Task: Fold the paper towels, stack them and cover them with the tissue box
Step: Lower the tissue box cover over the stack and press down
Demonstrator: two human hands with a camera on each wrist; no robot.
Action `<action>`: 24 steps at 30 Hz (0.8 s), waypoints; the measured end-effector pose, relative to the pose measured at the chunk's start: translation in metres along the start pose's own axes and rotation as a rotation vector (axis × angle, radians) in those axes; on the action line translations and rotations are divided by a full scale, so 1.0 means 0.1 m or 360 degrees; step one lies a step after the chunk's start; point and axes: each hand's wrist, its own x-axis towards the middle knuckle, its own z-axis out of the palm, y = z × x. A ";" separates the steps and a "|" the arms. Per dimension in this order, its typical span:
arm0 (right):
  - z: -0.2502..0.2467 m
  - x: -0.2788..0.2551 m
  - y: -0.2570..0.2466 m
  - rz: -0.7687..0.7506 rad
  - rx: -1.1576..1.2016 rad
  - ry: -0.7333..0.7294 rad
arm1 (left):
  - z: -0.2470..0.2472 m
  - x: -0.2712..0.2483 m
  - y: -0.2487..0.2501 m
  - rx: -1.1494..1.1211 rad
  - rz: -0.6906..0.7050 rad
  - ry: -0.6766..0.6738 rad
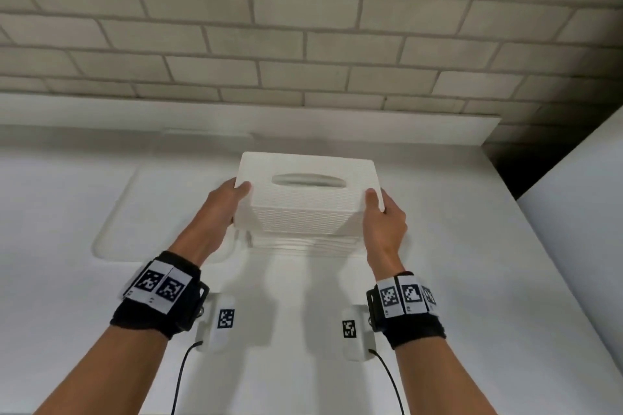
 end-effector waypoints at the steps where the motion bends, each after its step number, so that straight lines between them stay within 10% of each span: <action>1: 0.03 -0.01 0.06 0.0031 -0.0007 0.0007 | -0.01 0.01 -0.06 0.0004 -0.0030 -0.0016; 24: -0.15 -0.26 0.44 0.0221 -0.0104 -0.0230 | 0.14 0.01 -0.64 0.0183 -0.0313 0.0075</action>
